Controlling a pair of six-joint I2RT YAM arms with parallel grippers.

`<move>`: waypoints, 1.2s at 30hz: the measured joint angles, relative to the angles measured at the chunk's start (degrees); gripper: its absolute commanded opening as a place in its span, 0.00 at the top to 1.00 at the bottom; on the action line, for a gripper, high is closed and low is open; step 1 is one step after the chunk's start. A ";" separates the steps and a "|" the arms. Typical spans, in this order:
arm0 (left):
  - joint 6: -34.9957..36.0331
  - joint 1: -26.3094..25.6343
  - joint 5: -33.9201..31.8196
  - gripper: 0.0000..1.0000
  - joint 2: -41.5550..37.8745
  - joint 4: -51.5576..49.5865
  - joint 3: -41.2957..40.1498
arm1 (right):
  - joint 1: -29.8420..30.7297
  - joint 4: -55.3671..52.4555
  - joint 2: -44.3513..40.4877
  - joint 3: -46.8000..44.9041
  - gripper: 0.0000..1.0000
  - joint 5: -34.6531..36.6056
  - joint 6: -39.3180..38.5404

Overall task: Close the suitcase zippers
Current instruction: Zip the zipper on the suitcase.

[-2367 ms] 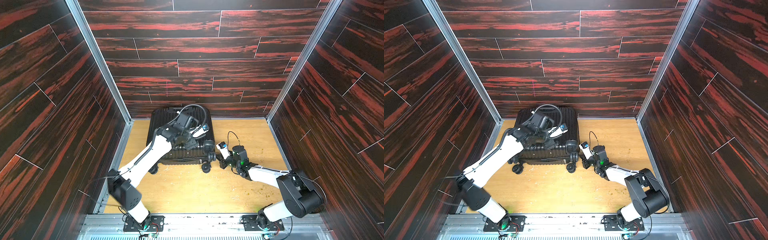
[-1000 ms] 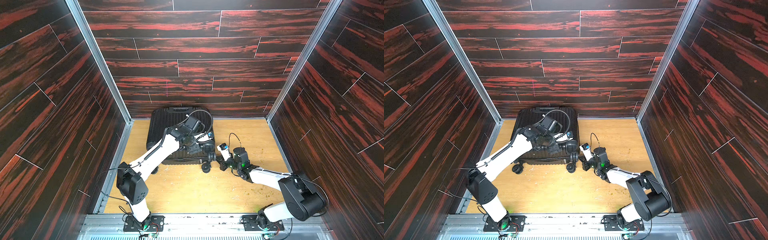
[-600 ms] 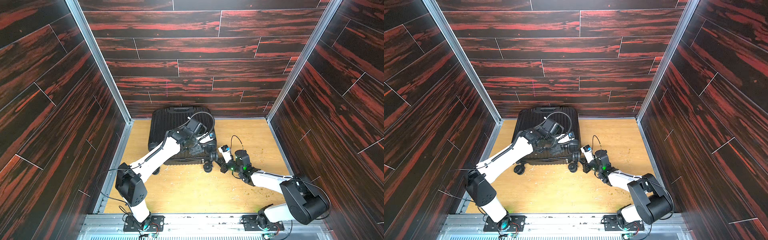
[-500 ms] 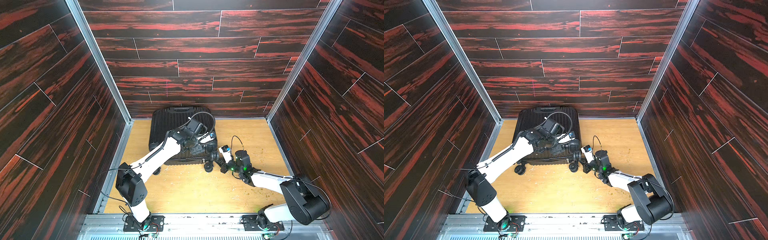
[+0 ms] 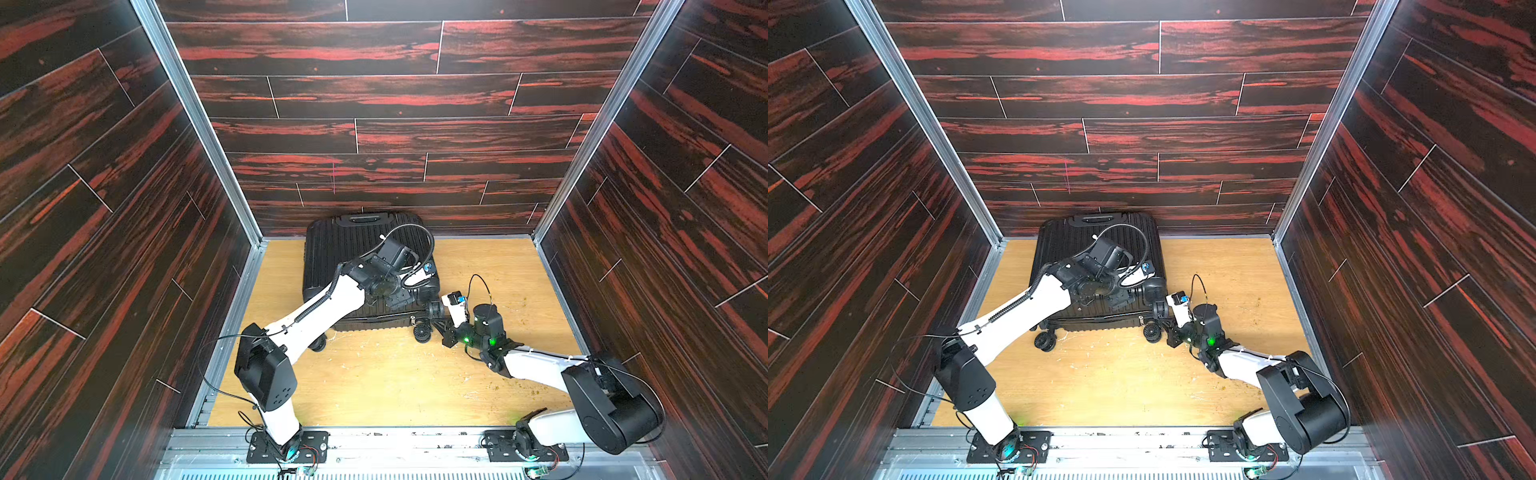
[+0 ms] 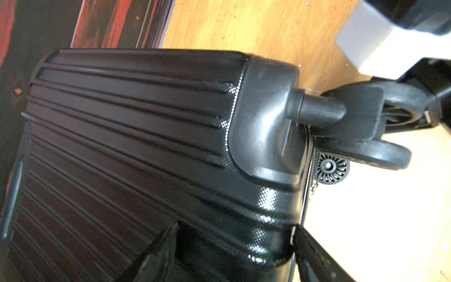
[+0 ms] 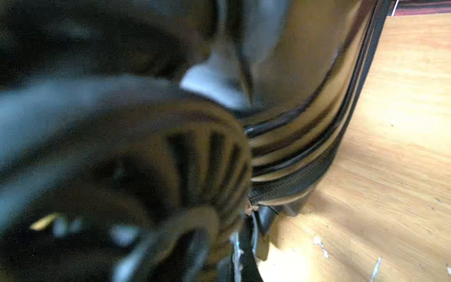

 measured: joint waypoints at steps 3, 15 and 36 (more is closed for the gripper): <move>-0.85 0.00 0.87 0.24 0.20 0.09 0.52 | 0.00 -0.04 -0.31 -0.15 1.00 0.66 0.63; -19.65 1.36 4.85 0.22 -5.62 9.38 -4.72 | 1.99 -1.53 -0.31 -0.13 1.00 -2.69 1.92; -58.90 12.68 -22.47 0.21 -54.88 -1.11 -40.94 | 2.12 -3.10 -0.31 0.55 1.00 -4.15 5.90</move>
